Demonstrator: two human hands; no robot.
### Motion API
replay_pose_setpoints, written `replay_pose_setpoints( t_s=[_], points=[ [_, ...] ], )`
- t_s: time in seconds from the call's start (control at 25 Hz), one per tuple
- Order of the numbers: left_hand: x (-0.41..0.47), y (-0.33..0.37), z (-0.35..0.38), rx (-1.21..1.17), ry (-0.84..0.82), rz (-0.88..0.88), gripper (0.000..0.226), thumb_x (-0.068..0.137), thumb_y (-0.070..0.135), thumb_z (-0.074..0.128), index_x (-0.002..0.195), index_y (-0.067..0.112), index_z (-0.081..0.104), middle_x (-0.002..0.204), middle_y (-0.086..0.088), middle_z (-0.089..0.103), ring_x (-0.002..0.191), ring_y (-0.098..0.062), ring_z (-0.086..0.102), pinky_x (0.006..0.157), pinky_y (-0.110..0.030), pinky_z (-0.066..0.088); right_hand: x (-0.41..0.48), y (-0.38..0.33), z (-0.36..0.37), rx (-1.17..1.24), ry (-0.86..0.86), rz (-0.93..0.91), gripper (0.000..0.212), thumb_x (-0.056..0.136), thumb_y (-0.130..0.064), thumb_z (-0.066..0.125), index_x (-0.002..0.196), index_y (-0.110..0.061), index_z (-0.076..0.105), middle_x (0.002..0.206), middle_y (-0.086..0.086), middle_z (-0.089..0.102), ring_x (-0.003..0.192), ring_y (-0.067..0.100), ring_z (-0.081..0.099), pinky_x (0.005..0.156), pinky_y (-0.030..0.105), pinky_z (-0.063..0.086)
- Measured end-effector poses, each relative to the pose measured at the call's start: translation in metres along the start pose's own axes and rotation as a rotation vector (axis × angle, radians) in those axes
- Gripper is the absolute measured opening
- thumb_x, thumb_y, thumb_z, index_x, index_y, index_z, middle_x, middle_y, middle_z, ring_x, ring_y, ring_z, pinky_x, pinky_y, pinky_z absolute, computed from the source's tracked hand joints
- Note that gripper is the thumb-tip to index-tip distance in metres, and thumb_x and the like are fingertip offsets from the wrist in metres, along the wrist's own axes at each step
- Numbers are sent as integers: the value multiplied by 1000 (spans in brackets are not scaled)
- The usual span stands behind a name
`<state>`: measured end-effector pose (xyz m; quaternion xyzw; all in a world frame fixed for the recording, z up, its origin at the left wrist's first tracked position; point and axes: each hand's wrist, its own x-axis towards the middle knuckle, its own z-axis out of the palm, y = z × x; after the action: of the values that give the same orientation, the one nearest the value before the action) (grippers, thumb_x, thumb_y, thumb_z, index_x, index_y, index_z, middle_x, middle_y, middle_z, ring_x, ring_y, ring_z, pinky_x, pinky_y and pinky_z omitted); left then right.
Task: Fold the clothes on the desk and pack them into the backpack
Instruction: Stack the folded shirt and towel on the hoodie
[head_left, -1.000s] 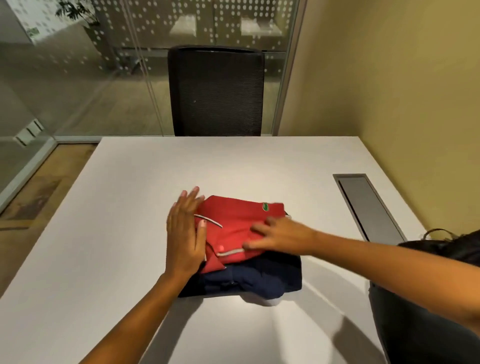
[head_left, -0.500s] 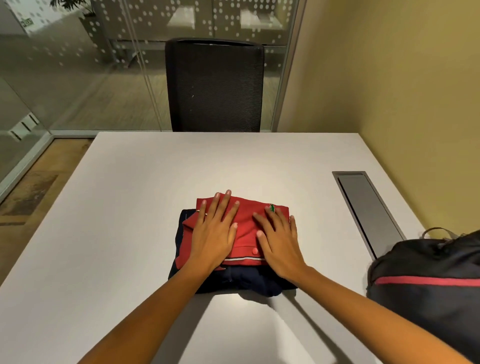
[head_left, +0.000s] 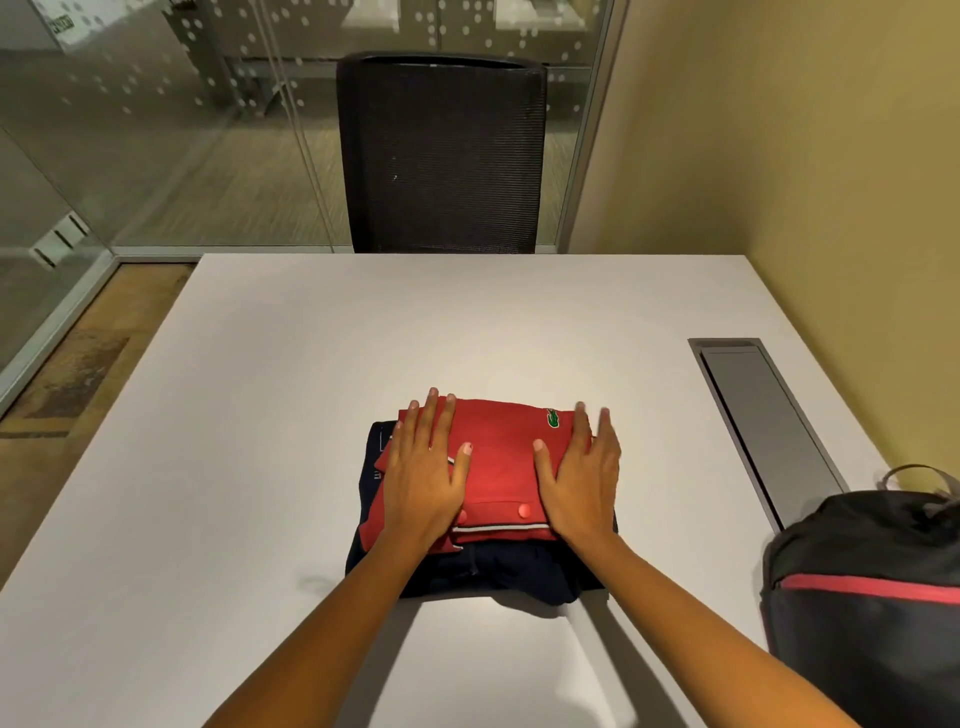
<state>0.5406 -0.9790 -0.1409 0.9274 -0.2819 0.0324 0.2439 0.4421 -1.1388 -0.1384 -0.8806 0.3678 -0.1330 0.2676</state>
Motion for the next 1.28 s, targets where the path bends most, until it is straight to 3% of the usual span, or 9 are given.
replay_pose_setpoints(
  t_s=[0.08,0.28,0.44,0.56,0.64,0.8,0.92,1.04,1.28],
  points=[
    [-3,-1,-6,-132,70,-180,69,93,55,23,152,20,24,159,-4,24,146,-26,20,119,-43,15,-6,-12,-4,164,70,244,72,94,-49,50,147,-6,28,147,18,29,135,30,25,110,39,29],
    [-4,7,-15,-267,68,-441,74,95,52,45,151,10,22,141,-15,48,129,-32,45,112,-45,21,9,-31,-21,355,35,467,75,87,-50,63,137,0,38,135,19,42,126,33,41,99,39,38],
    [16,5,-39,-393,-14,-666,67,90,54,56,140,13,40,125,-8,62,120,-30,52,102,-39,20,26,-44,-29,355,-57,406,61,81,-43,71,119,-1,51,118,15,60,110,32,56,79,32,42],
    [15,5,-50,-398,123,-601,54,88,51,61,127,16,49,114,-4,67,112,-27,56,94,-33,20,25,-43,-28,457,-7,285,46,83,-38,70,113,-6,55,104,8,66,97,27,61,73,27,39],
    [9,10,-47,-296,192,-542,52,88,51,61,124,16,47,109,-4,68,105,-27,60,89,-32,19,26,-36,-27,478,-22,222,51,88,-38,66,124,-8,48,109,8,65,99,26,61,76,27,43],
    [10,8,-29,13,171,-512,67,88,54,57,136,11,43,131,-11,55,114,-31,54,90,-44,31,26,-17,-10,424,-63,106,66,97,-38,53,150,-16,20,145,11,45,129,28,47,107,38,38],
    [15,17,-26,160,263,-197,59,92,38,55,143,12,41,146,-9,44,130,-27,44,100,-45,36,20,-21,-4,104,196,-175,55,101,-23,48,151,-16,26,150,12,36,136,30,36,113,42,29],
    [9,25,-11,215,155,37,58,94,34,43,148,15,36,158,-6,27,144,-25,28,115,-46,27,13,-27,3,-164,111,-444,51,102,-34,38,152,-28,27,162,7,15,149,28,8,121,48,8],
    [13,5,13,227,-19,-43,64,96,48,29,154,24,18,162,-3,9,149,-24,11,120,-50,13,31,-12,24,-424,-64,-489,59,98,-59,21,153,-39,13,163,-2,0,149,30,-12,117,61,0]
  ],
)
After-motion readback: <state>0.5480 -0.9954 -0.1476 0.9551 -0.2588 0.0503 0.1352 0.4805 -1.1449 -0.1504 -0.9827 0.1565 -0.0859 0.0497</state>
